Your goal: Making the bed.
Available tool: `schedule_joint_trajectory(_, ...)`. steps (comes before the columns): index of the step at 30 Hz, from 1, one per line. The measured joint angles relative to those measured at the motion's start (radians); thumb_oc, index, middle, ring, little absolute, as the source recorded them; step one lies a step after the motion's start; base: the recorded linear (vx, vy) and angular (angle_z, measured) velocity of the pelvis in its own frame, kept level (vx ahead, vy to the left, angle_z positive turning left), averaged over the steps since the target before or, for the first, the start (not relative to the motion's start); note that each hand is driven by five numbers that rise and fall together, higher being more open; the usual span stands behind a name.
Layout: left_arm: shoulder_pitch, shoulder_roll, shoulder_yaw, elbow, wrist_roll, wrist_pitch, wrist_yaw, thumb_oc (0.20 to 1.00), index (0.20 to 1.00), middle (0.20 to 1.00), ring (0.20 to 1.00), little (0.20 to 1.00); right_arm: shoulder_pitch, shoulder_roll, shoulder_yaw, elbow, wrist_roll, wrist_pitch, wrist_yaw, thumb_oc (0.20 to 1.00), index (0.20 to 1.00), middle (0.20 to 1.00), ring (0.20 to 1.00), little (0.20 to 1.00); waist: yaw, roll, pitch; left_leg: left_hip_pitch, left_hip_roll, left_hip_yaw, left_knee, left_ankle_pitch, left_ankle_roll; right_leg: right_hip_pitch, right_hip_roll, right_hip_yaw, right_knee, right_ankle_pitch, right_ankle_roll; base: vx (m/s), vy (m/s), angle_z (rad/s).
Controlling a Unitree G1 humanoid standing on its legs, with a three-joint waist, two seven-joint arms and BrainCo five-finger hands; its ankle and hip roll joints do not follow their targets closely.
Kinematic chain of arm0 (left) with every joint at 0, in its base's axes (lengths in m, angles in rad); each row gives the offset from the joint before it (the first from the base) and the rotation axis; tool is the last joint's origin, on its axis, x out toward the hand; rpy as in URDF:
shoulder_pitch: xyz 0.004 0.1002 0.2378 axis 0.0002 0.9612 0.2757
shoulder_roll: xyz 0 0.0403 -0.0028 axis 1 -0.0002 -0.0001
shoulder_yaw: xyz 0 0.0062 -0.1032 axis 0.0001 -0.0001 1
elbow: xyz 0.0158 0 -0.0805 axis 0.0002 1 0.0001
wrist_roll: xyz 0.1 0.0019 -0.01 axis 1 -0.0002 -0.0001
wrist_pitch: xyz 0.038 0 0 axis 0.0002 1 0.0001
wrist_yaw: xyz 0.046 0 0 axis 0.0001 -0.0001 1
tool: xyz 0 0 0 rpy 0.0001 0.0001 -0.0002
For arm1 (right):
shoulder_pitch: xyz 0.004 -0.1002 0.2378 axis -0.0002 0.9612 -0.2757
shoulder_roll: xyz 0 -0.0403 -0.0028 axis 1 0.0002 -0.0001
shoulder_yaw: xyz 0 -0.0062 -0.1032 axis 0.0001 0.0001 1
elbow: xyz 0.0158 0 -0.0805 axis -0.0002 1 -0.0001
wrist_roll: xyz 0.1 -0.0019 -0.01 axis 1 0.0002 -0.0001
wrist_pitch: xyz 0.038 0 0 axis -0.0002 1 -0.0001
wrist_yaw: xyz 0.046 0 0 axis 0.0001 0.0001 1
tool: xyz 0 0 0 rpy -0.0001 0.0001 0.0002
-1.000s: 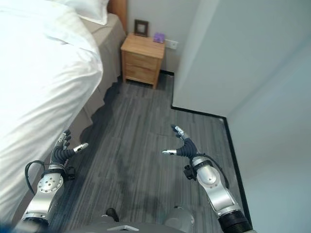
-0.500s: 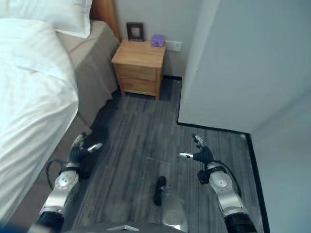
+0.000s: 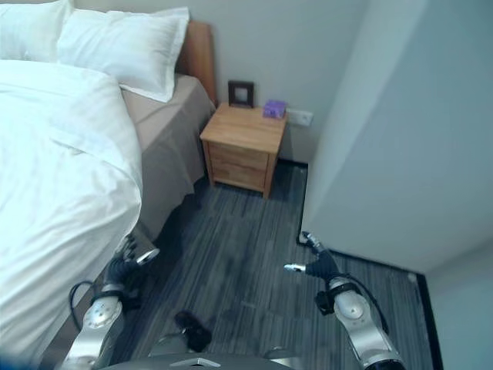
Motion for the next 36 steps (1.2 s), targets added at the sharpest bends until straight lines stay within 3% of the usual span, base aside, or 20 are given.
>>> schedule_joint_trajectory(1, 0.006, 0.008, 0.004, 0.004, 0.000, 0.007, 0.000, 1.000, 1.000, 1.000, 1.000, 1.000, -0.011, 0.008, 0.004, 0.000, -0.003, 0.000, 0.007, 1.000, 1.000, 1.000, 1.000, 1.000, 0.011, -0.014, -0.009, 0.012, -0.030, -0.006, -0.007, -0.011, 0.030, 0.020, -0.016, 0.000, 0.008, 0.005, 0.012, 0.22, 0.162, 0.72)
schedule_joint_trajectory(2, -0.004, 0.010, 0.006, 0.032, 0.000, 0.019, -0.001, 1.000, 1.000, 1.000, 1.000, 1.000, -0.042, 0.004, 0.039, -0.002, -0.012, 0.000, 0.017, 1.000, 1.000, 1.000, 1.000, 1.000, 0.017, -0.012, -0.013, 0.066, -0.091, -0.049, -0.067, -0.015, 0.043, 0.015, -0.079, 0.014, 0.170, 0.005, 0.021, 0.18, 0.187, 0.82)
schedule_joint_trajectory(4, 0.003, 0.025, -0.002, 0.024, 0.000, 0.020, -0.001, 1.000, 1.000, 1.000, 1.000, 1.000, -0.056, 0.008, 0.055, -0.023, -0.029, -0.003, 0.028, 1.000, 1.000, 1.000, 1.000, 1.000, 0.018, 0.011, -0.003, 0.126, -0.120, -0.091, -0.124, -0.001, 0.071, -0.077, -0.178, 0.046, 0.470, -0.018, 0.060, 0.19, 0.165, 0.79)
schedule_joint_trajectory(6, -0.015, 0.076, -0.005, 0.027, 0.000, 0.020, 0.003, 1.000, 1.000, 1.000, 1.000, 1.000, -0.086, 0.008, 0.080, -0.043, -0.031, -0.018, 0.033, 1.000, 1.000, 1.000, 1.000, 1.000, 0.015, -0.028, 0.010, 0.148, -0.182, -0.168, -0.154, -0.017, 0.085, -0.207, -0.283, 0.123, 0.756, 0.027, 0.098, 0.17, -0.003, 1.06)
schedule_joint_trajectory(7, -0.061, 0.120, -0.018, 0.035, 0.000, 0.027, 0.004, 1.000, 1.000, 1.000, 1.000, 1.000, -0.099, 0.011, 0.084, -0.059, -0.031, -0.017, 0.033, 1.000, 1.000, 1.000, 1.000, 1.000, -0.003, -0.046, 0.030, 0.142, -0.199, -0.244, -0.151, -0.036, 0.093, -0.312, -0.306, 0.180, 0.859, 0.022, 0.090, 0.13, -0.184, 1.64)
schedule_joint_trajectory(9, -0.107, 0.155, -0.035, 0.032, 0.001, 0.026, 0.003, 1.000, 1.000, 1.000, 1.000, 1.000, -0.143, 0.010, 0.085, -0.067, -0.030, -0.016, 0.033, 1.000, 1.000, 1.000, 1.000, 1.000, -0.008, -0.031, 0.055, 0.115, -0.180, -0.293, -0.142, -0.043, 0.083, -0.436, -0.319, 0.200, 0.749, 0.040, 0.081, 0.18, -0.250, 1.52)
schedule_joint_trajectory(11, -0.111, 0.165, -0.033, 0.031, 0.001, 0.027, 0.005, 1.000, 1.000, 1.000, 1.000, 1.000, -0.168, 0.012, 0.085, -0.087, -0.029, -0.016, 0.031, 1.000, 1.000, 1.000, 1.000, 1.000, 0.007, -0.035, 0.061, 0.096, -0.163, -0.358, -0.094, -0.079, 0.044, -0.425, -0.347, 0.187, 0.320, 0.148, 0.060, 0.33, -0.325, 1.20)
schedule_joint_trajectory(12, -0.110, 0.169, -0.028, 0.029, -0.001, 0.028, 0.005, 1.000, 1.000, 1.000, 1.000, 1.000, -0.169, 0.018, 0.086, -0.106, -0.028, -0.018, 0.031, 1.000, 1.000, 1.000, 1.000, 1.000, 0.010, -0.041, 0.063, 0.093, -0.152, -0.426, -0.097, -0.065, 0.016, -0.389, -0.300, 0.195, 0.109, 0.183, 0.059, 0.50, -0.400, 1.16)
schedule_joint_trajectory(14, -0.131, 0.164, -0.022, 0.041, -0.002, 0.027, 0.004, 1.000, 1.000, 1.000, 1.000, 1.000, -0.171, 0.023, 0.078, -0.105, -0.023, -0.018, 0.030, 1.000, 1.000, 1.000, 1.000, 1.000, 0.000, -0.045, 0.070, 0.095, -0.106, -0.508, -0.131, -0.039, -0.019, -0.368, -0.155, 0.234, -0.077, 0.204, 0.044, 0.48, -0.264, 1.20)
schedule_joint_trajectory(16, -0.126, 0.132, 0.005, 0.082, -0.002, 0.030, 0.002, 1.000, 1.000, 1.000, 1.000, 1.000, -0.150, 0.030, 0.075, -0.105, 0.002, -0.016, 0.025, 1.000, 1.000, 1.000, 1.000, 1.000, -0.054, -0.060, 0.078, 0.110, -0.054, -0.584, -0.129, -0.045, -0.036, -0.360, -0.075, 0.232, -0.077, 0.269, 0.070, 0.33, -0.114, 1.53)
schedule_joint_trajectory(17, -0.105, 0.144, 0.009, 0.083, -0.001, 0.032, -0.003, 1.000, 1.000, 1.000, 1.000, 1.000, -0.129, 0.046, 0.063, -0.104, 0.004, -0.016, 0.022, 1.000, 1.000, 1.000, 1.000, 1.000, -0.077, -0.109, 0.076, 0.134, -0.043, -0.550, -0.135, -0.052, -0.048, -0.334, -0.114, 0.237, -0.076, 0.254, 0.087, 0.29, -0.085, 1.76)
schedule_joint_trajectory(18, -0.085, 0.173, 0.009, 0.083, 0.000, 0.031, -0.003, 1.000, 1.000, 1.000, 1.000, 1.000, -0.093, 0.080, 0.041, -0.095, 0.005, -0.016, 0.016, 1.000, 1.000, 1.000, 1.000, 1.000, -0.094, -0.180, 0.057, 0.155, -0.052, -0.500, -0.141, -0.046, -0.072, -0.279, -0.171, 0.286, -0.070, 0.157, 0.120, 0.28, -0.071, 1.66)
schedule_joint_trajectory(19, -0.088, 0.161, 0.010, 0.096, 0.000, 0.036, 0.000, 1.000, 1.000, 1.000, 1.000, 1.000, -0.098, 0.094, 0.031, -0.058, 0.006, -0.014, 0.012, 1.000, 1.000, 1.000, 1.000, 1.000, -0.095, -0.177, 0.066, 0.180, -0.017, -0.485, -0.128, -0.034, -0.103, -0.268, -0.137, 0.294, -0.054, 0.234, 0.085, 0.17, -0.051, 1.21)
schedule_joint_trajectory(20, -0.065, 0.136, -0.003, 0.090, 0.000, 0.043, -0.003, 1.000, 1.000, 1.000, 1.000, 1.000, -0.099, 0.092, 0.022, -0.036, 0.009, -0.008, 0.011, 1.000, 1.000, 1.000, 1.000, 1.000, -0.084, -0.129, 0.079, 0.179, 0.029, -0.486, -0.105, -0.034, -0.106, -0.252, -0.087, 0.309, -0.032, 0.217, 0.054, 0.15, -0.057, 0.42)
schedule_joint_trajectory(22, -0.045, 0.084, -0.013, 0.077, -0.002, 0.051, -0.002, 1.000, 1.000, 1.000, 1.000, 1.000, -0.094, 0.051, 0.019, -0.059, 0.011, 0.000, 0.013, 1.000, 1.000, 1.000, 1.000, 1.000, -0.078, -0.050, 0.099, 0.186, 0.053, -0.524, -0.104, -0.028, -0.098, -0.240, -0.048, 0.295, 0.033, 0.186, 0.009, 0.03, -0.064, 0.22)
schedule_joint_trajectory(23, -0.046, 0.079, -0.017, 0.066, -0.002, 0.051, -0.001, 1.000, 1.000, 1.000, 1.000, 1.000, -0.102, 0.036, 0.020, -0.060, 0.011, 0.000, 0.014, 1.000, 1.000, 1.000, 1.000, 1.000, -0.083, -0.041, 0.098, 0.199, 0.044, -0.511, -0.122, -0.008, -0.098, -0.236, -0.048, 0.290, 0.041, 0.183, -0.001, 0.05, -0.086, 0.18)
schedule_joint_trajectory(28, -0.077, 0.093, 0.013, -0.017, -0.009, 0.035, 0.009, 1.000, 1.000, 1.000, 1.000, 1.000, -0.180, 0.021, 0.031, -0.068, 0.010, 0.000, 0.012, 1.000, 1.000, 1.000, 1.000, 1.000, -0.085, -0.036, 0.089, 0.259, 0.014, -0.474, -0.179, 0.035, -0.132, -0.186, -0.046, 0.294, -0.005, 0.180, -0.008, 0.13, -0.077, 0.00)
schedule_joint_trajectory(32, -0.105, 0.117, 0.011, -0.027, -0.043, 0.023, 0.012, 1.000, 1.000, 1.000, 1.000, 1.000, -0.206, 0.023, 0.061, -0.070, 0.010, -0.003, 0.014, 1.000, 1.000, 1.000, 1.000, 1.000, -0.039, -0.042, 0.082, 0.249, 0.001, -0.465, -0.134, 0.034, -0.137, -0.169, -0.062, 0.310, -0.036, 0.190, -0.001, -0.01, -0.113, -0.05)
schedule_joint_trajectory(34, -0.135, 0.126, 0.005, -0.025, -0.044, 0.020, 0.020, 1.000, 1.000, 1.000, 1.000, 1.000, -0.221, 0.019, 0.063, -0.069, 0.011, -0.003, 0.012, 1.000, 1.000, 1.000, 1.000, 1.000, -0.032, -0.040, 0.090, 0.166, 0.016, -0.489, -0.034, 0.034, -0.138, -0.171, -0.070, 0.275, -0.034, 0.188, 0.001, -0.01, -0.030, 0.67)
schedule_joint_trajectory(36, -0.177, 0.122, -0.036, -0.046, -0.072, 0.017, 0.022, 1.000, 1.000, 1.000, 1.000, 1.000, -0.231, -0.010, 0.044, -0.070, 0.013, -0.003, 0.012, 1.000, 1.000, 1.000, 1.000, 1.000, -0.059, -0.030, 0.100, 0.054, 0.041, -0.376, 0.071, 0.051, -0.145, -0.151, -0.079, 0.172, -0.064, 0.187, -0.005, 0.04, 0.080, 1.15)
